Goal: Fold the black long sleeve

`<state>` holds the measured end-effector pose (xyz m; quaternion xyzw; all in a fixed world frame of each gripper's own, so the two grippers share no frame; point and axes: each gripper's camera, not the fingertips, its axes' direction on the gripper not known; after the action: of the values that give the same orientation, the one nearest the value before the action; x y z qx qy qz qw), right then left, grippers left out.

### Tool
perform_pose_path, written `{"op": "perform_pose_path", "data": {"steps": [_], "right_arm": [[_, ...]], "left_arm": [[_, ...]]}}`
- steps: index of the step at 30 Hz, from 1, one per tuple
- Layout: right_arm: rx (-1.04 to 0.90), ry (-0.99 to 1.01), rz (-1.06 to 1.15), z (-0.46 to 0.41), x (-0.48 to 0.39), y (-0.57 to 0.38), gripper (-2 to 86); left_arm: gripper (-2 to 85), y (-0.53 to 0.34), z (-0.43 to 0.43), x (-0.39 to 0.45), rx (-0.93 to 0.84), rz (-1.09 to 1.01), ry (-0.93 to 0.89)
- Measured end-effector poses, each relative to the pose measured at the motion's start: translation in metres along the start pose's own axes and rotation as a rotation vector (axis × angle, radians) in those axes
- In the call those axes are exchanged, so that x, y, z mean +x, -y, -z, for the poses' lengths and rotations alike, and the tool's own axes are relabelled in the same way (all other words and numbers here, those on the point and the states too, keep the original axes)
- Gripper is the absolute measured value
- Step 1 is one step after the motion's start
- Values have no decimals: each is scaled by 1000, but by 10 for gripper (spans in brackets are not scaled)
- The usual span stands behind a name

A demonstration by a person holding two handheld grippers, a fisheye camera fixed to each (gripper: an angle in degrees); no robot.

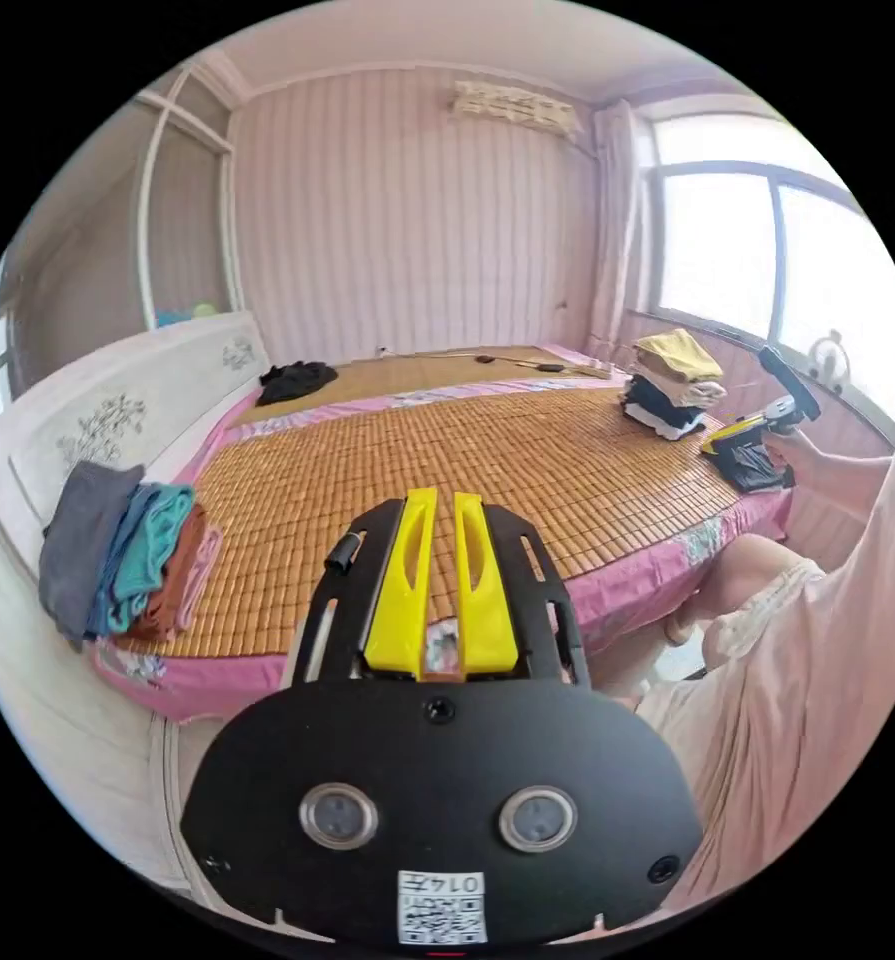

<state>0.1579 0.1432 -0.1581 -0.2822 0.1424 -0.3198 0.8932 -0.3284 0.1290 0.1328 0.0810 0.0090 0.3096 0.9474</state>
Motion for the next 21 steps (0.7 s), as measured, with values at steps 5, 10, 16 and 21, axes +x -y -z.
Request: {"op": "perform_pose_path", "data": {"steps": [5,10,16,21], "right_arm": [[28,-91,-235,16,91,-132,45],[38,-117,-362,13,165,-213,80],[104,-158,-419,3,263,-244,97],[193,-153,-519,-9,326,-252,104]], "left_arm": [[41,74,-67,129,18,-182,-308],[47,133,-133,257,-23,-380,-504],[55,204,-228,388,-135,-555,-700],[41,268,-326,484,-247,-580,-777]]}}
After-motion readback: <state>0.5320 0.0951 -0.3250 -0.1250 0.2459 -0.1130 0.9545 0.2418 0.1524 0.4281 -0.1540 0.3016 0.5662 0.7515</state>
